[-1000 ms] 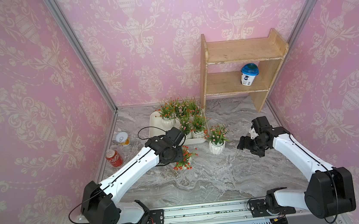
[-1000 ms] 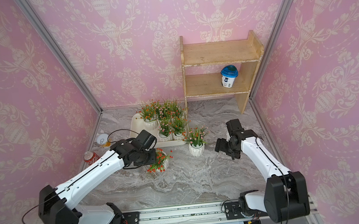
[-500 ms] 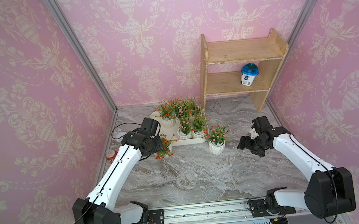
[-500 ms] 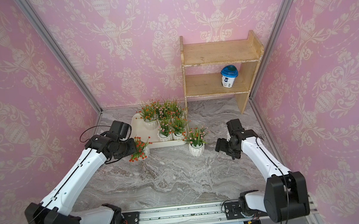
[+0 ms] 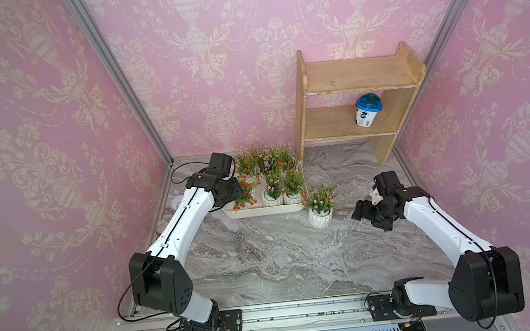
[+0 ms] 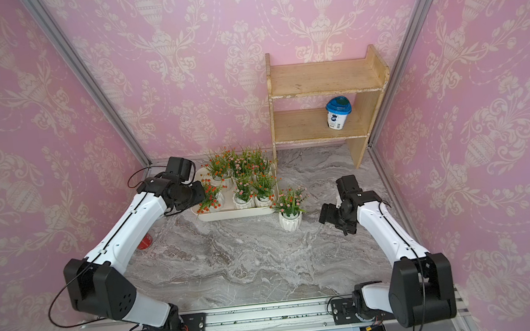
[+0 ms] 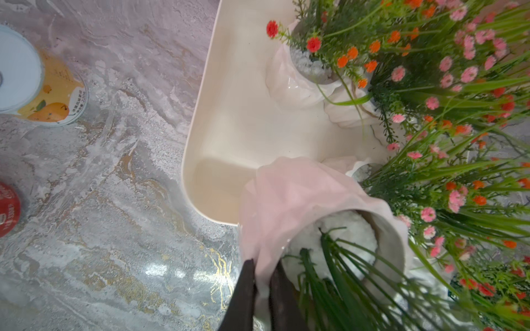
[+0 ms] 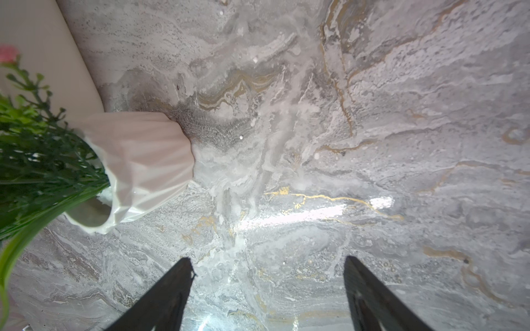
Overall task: Put the potted gypsophila into the storage box
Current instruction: Place the baby's breath potted plant at the storage box.
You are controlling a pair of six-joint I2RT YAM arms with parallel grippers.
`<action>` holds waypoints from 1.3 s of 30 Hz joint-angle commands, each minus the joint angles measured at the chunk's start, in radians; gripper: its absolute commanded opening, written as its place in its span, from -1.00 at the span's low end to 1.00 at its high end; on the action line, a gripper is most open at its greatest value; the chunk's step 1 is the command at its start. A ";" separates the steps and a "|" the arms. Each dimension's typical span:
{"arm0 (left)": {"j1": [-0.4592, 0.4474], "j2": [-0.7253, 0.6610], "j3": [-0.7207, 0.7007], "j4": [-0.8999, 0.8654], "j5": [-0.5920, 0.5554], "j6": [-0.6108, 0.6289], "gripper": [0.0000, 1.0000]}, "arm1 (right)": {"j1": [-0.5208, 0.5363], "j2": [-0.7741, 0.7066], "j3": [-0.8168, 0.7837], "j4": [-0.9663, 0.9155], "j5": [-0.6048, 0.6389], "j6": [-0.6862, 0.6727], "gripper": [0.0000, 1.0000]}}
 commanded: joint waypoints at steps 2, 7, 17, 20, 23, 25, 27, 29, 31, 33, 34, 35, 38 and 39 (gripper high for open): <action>0.011 0.052 0.076 0.068 0.031 0.030 -1.00 | -0.012 0.026 0.028 -0.018 0.008 -0.027 0.71; 0.011 0.111 0.085 0.080 0.028 0.043 -1.00 | -0.018 0.046 0.027 -0.006 0.005 -0.030 0.70; 0.012 0.171 0.051 0.122 0.027 0.056 -1.00 | -0.026 0.073 0.025 0.009 0.001 -0.033 0.70; 0.013 0.186 0.045 0.128 0.031 0.055 -1.00 | -0.026 0.077 0.024 0.012 0.001 -0.032 0.70; 0.012 0.200 0.032 0.134 0.044 0.054 -1.00 | -0.026 0.078 0.020 0.014 0.003 -0.032 0.70; 0.013 0.209 0.020 0.140 0.053 0.052 -1.00 | -0.026 0.078 0.019 0.014 0.003 -0.032 0.70; 0.013 0.215 0.006 0.148 0.053 0.052 -1.00 | -0.026 0.079 0.018 0.015 0.003 -0.030 0.70; 0.012 0.220 -0.005 0.155 0.057 0.052 -1.00 | -0.026 0.078 0.019 0.014 0.003 -0.030 0.70; 0.013 0.225 -0.014 0.162 0.065 0.050 -1.00 | -0.026 0.077 0.019 0.012 0.003 -0.030 0.70; 0.013 0.233 -0.021 0.168 0.073 0.047 -1.00 | -0.026 0.077 0.019 0.012 0.003 -0.030 0.70; 0.013 0.237 -0.023 0.168 0.077 0.044 -1.00 | -0.026 0.078 0.019 0.012 0.003 -0.029 0.70; 0.013 0.243 -0.026 0.170 0.080 0.041 -1.00 | -0.026 0.078 0.018 0.015 0.002 -0.027 0.70; 0.012 0.250 -0.046 0.185 0.091 0.037 -1.00 | -0.027 0.083 0.013 0.024 -0.004 -0.023 0.70; 0.012 0.251 -0.053 0.191 0.094 0.035 -1.00 | -0.026 0.086 0.013 0.027 -0.008 -0.020 0.70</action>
